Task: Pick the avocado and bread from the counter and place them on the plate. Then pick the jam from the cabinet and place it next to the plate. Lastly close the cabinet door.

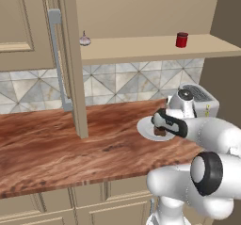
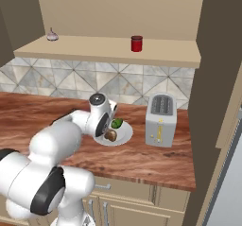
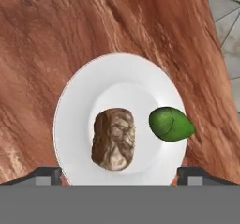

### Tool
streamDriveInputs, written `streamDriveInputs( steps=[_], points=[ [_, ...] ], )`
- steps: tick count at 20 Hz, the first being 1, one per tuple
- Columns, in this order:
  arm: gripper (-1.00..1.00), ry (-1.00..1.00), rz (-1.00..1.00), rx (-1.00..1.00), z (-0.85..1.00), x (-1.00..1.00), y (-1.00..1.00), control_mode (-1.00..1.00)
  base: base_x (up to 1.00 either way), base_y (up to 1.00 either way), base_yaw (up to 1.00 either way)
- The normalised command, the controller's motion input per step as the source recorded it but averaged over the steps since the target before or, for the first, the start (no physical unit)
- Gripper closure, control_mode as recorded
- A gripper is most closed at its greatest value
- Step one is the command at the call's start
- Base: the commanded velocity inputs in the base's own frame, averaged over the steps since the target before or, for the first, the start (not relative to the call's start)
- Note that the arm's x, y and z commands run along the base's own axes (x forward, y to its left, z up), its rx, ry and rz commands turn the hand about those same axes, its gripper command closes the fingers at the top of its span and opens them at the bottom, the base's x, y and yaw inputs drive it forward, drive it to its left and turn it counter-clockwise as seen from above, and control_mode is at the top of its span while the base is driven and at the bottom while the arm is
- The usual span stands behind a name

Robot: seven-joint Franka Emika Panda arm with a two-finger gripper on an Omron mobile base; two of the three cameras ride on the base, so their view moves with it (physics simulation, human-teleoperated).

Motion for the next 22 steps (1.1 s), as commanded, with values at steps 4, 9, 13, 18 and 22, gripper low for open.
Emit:
streamDriveInputs(
  steps=[4,9,13,18,22],
  points=[
    [-1.0,-0.25,0.0,-0.02,0.7,-0.49,0.0,-1.0,0.0,0.0,0.0],
    [-1.0,-0.25,0.0,-0.04,0.67,-0.5,0.0,-1.0,0.0,0.0,0.0],
    [-1.0,-0.19,0.0,-0.02,0.61,-0.38,0.0,-1.0,0.0,0.0,0.0],
    [-1.0,-0.05,-0.02,0.0,0.55,-0.13,-0.04,-1.0,0.0,0.0,0.0],
    [-1.0,0.04,0.0,0.02,0.28,-0.01,-0.04,-1.0,0.0,0.0,0.0]
  ],
)
